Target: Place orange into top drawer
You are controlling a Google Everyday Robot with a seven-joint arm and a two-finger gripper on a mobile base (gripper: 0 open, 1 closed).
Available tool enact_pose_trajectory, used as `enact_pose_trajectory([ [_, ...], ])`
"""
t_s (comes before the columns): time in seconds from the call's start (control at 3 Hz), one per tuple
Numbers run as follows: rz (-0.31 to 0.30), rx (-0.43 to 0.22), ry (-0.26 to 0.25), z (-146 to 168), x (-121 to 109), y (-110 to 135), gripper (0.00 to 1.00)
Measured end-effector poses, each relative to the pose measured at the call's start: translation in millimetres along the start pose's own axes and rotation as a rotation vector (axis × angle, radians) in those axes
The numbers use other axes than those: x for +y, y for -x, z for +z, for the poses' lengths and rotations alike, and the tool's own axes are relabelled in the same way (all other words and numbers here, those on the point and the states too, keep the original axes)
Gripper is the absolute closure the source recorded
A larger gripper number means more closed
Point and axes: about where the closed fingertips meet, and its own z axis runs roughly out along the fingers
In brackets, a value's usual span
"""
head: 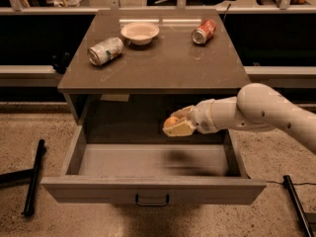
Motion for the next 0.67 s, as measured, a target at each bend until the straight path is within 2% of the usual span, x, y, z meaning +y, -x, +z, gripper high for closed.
enact_pose_trajectory([
  [0.33, 0.025, -0.020, -0.011, 25, -15, -13, 1.00],
  [0.67, 0.035, -0.014, 0.010, 54, -24, -21, 1.00],
])
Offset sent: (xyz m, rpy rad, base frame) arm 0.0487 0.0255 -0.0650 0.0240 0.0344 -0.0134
